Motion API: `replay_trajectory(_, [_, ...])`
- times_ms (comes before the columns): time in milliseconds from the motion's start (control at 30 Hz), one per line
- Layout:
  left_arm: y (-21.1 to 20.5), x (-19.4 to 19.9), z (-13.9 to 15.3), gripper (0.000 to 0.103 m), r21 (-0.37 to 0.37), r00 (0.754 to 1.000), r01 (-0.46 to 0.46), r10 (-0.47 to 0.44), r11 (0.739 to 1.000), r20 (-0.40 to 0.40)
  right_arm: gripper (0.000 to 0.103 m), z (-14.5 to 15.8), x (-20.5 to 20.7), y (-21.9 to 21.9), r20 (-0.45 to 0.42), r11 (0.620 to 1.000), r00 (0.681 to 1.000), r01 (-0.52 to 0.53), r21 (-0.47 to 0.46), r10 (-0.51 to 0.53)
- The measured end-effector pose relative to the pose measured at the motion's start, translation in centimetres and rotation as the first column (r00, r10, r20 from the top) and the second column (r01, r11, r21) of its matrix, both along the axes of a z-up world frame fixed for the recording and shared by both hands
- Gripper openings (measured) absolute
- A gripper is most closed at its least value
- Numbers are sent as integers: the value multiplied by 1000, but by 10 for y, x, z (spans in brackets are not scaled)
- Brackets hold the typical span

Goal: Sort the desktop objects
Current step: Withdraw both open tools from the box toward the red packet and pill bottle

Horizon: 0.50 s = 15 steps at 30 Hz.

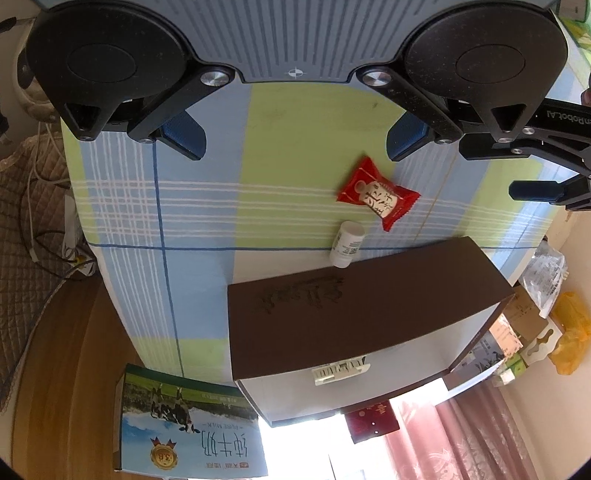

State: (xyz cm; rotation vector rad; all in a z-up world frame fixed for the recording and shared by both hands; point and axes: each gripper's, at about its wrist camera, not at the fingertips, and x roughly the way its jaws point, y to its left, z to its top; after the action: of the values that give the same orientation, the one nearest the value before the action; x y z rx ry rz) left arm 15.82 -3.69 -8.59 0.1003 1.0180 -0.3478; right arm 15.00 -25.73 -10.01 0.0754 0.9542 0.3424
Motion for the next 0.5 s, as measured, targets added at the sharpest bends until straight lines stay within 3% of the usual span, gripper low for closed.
replay_trajectory(500, [-24,42,-38,90,-4,999,40,-40,999,-30,101,-24,35,-4,-18,999,1000,8,-33,-8])
